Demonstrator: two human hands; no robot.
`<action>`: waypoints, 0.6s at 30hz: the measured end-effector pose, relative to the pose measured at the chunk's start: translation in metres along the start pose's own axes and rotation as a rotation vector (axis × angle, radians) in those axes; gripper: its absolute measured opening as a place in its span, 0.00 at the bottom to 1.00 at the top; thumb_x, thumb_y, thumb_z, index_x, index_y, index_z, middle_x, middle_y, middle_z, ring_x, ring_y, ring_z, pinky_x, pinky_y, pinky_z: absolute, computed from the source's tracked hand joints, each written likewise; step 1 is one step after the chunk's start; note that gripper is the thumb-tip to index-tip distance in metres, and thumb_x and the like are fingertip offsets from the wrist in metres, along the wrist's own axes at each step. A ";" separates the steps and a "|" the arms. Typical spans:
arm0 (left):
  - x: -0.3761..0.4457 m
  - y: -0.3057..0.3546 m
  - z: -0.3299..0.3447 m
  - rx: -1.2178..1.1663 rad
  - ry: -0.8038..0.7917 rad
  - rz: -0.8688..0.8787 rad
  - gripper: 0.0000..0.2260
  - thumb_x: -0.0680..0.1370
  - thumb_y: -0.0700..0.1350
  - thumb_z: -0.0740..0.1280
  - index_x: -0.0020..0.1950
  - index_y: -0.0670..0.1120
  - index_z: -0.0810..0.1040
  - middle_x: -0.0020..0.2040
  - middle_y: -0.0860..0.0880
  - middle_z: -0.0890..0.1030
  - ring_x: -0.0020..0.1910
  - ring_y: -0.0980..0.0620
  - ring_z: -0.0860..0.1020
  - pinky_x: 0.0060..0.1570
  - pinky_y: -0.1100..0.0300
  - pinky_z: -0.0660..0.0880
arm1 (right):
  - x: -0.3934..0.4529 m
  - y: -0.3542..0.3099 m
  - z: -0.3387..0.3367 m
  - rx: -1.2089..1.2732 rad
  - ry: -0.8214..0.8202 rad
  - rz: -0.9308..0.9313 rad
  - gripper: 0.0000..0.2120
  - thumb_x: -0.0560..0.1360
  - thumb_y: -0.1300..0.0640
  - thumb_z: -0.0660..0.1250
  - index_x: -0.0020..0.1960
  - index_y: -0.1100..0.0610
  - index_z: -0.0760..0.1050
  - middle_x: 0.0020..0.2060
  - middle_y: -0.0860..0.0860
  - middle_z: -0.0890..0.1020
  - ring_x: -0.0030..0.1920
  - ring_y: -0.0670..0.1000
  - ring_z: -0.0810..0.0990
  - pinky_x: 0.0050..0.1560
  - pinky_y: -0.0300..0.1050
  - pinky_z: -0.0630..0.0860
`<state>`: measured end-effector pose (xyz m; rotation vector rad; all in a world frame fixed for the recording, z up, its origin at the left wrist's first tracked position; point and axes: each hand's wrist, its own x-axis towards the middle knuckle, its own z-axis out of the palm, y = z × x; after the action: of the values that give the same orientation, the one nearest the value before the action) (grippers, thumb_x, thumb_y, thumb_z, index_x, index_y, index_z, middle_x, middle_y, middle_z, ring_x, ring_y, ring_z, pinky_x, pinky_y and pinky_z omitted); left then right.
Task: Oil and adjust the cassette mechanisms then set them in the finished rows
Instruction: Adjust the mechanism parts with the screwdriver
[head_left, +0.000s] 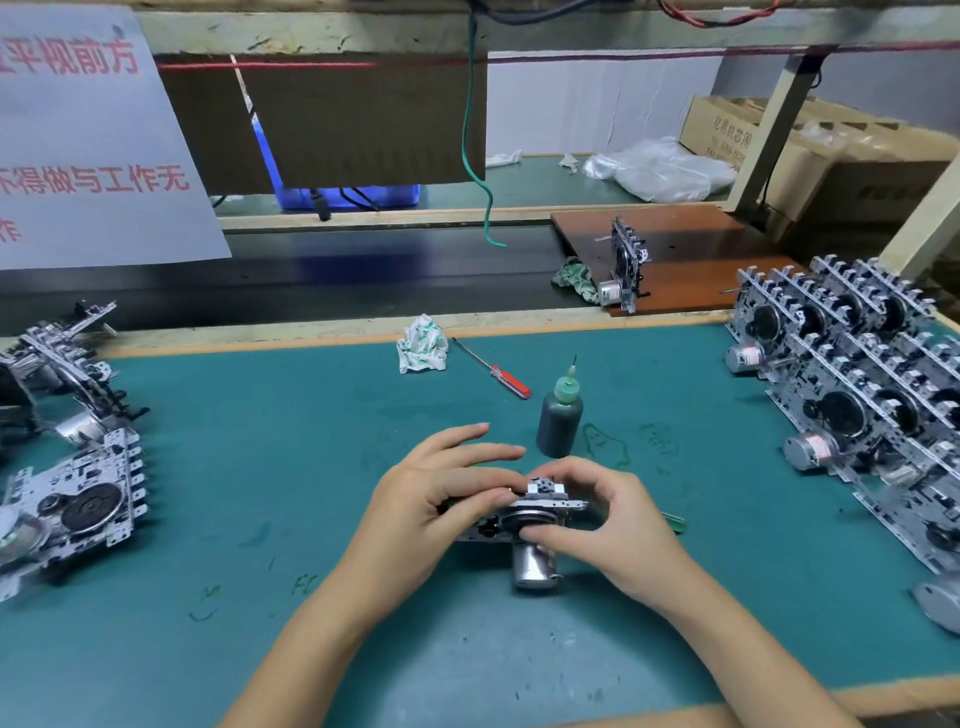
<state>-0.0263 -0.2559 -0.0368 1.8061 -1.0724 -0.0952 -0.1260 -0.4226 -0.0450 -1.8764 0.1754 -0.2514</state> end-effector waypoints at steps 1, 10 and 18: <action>0.001 0.000 0.000 -0.004 0.000 0.000 0.08 0.75 0.48 0.66 0.48 0.56 0.85 0.56 0.66 0.80 0.67 0.63 0.68 0.62 0.71 0.64 | -0.002 0.000 -0.002 -0.127 0.026 -0.014 0.16 0.61 0.46 0.75 0.48 0.42 0.79 0.44 0.41 0.81 0.49 0.41 0.79 0.53 0.36 0.72; 0.002 0.000 0.001 -0.032 0.004 -0.004 0.09 0.75 0.47 0.66 0.48 0.59 0.83 0.54 0.65 0.81 0.65 0.61 0.70 0.62 0.68 0.66 | -0.024 0.010 -0.005 -0.836 0.259 -0.265 0.20 0.68 0.38 0.62 0.38 0.54 0.81 0.36 0.46 0.79 0.39 0.47 0.76 0.41 0.37 0.67; 0.004 0.000 -0.001 -0.035 -0.020 -0.017 0.09 0.75 0.48 0.66 0.49 0.62 0.81 0.53 0.66 0.80 0.64 0.63 0.70 0.62 0.69 0.66 | -0.022 0.008 -0.005 -0.757 0.231 -0.193 0.22 0.65 0.34 0.63 0.49 0.46 0.81 0.42 0.43 0.79 0.45 0.47 0.78 0.47 0.40 0.72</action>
<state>-0.0231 -0.2582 -0.0346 1.7870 -1.0633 -0.1419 -0.1486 -0.4241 -0.0527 -2.6178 0.2726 -0.5972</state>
